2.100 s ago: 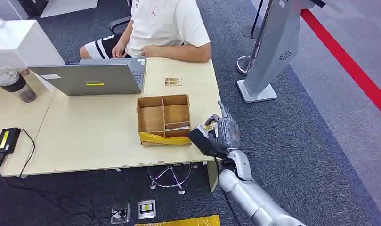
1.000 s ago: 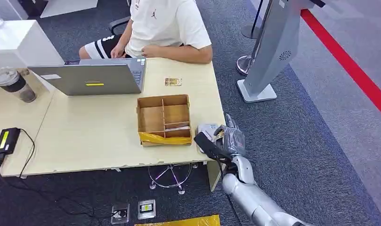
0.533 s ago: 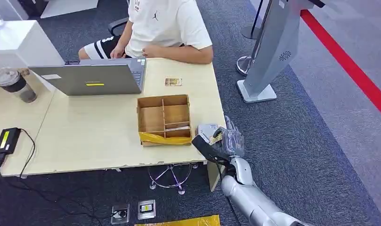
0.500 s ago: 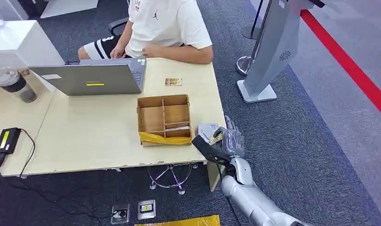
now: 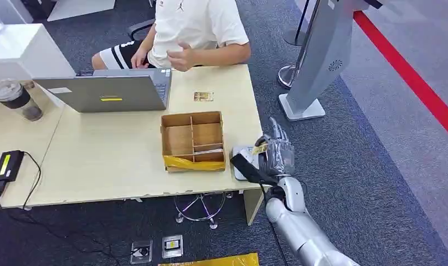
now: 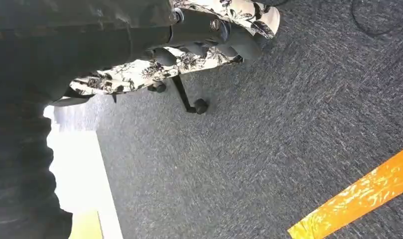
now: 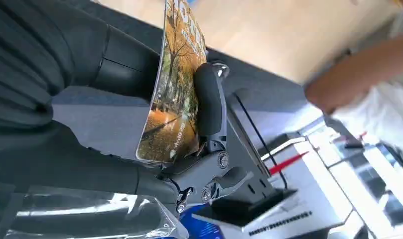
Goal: Pass the card to the sensor for recognition and then transmit it.
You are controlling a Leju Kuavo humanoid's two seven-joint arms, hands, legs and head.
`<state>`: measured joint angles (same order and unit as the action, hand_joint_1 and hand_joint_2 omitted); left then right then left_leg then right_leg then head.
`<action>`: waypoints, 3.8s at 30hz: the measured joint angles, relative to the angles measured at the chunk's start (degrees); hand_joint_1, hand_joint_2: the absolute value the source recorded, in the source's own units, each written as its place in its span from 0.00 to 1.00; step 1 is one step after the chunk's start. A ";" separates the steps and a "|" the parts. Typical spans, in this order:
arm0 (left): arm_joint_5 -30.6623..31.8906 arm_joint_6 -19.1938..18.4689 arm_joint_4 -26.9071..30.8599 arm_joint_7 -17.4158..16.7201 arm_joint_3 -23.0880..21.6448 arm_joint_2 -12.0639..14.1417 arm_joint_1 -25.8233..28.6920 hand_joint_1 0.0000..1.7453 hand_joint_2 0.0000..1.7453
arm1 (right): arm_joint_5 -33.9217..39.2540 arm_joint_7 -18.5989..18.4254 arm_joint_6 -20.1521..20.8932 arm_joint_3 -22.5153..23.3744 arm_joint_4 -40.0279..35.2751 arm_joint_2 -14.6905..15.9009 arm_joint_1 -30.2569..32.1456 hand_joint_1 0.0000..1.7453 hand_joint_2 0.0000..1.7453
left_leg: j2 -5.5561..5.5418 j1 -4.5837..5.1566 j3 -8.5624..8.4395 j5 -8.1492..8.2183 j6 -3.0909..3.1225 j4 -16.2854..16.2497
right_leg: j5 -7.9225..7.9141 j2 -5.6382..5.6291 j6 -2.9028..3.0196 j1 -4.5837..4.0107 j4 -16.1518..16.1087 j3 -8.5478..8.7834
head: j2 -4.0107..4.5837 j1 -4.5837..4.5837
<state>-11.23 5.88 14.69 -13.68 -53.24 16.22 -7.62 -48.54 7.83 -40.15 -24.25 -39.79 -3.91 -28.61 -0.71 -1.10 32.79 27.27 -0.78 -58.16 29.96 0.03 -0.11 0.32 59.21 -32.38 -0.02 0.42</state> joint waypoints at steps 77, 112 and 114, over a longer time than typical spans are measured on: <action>2.21 0.18 0.00 2.75 1.44 -2.93 0.02 0.00 1.00 | -33.58 -15.86 10.46 -21.14 2.44 -12.09 -20.67 0.00 1.00 | 0.04 -0.09 0.11 -0.12 -0.18 0.00 | -0.04 -0.04 0.14 -0.09 0.04 -0.18 | 0.00 0.00; 3.26 -0.68 0.00 0.85 5.40 -1.75 0.34 0.00 1.00 | -24.44 -10.30 27.15 -30.87 -6.00 -8.39 -10.70 0.00 1.00 | 0.07 -0.09 0.13 -0.11 -0.19 0.00 | -0.04 -0.05 0.14 -0.09 0.03 -0.17 | 0.00 0.00; 3.26 -0.68 0.00 0.90 5.64 -1.73 0.34 0.00 1.00 | -24.31 -10.78 26.66 -30.87 -4.99 -8.39 -10.93 0.00 1.00 | 0.08 -0.09 0.13 -0.11 -0.19 0.00 | -0.04 -0.05 0.14 -0.09 0.03 -0.17 | 0.00 0.00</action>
<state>-7.98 5.20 14.69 -12.79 -47.60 14.49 -7.28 -72.85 -2.95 -13.49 -55.12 -44.78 -12.31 -39.54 -0.63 -1.19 32.92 27.16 -0.97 -58.16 29.92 -0.02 0.03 0.23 59.25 -32.55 -0.02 0.42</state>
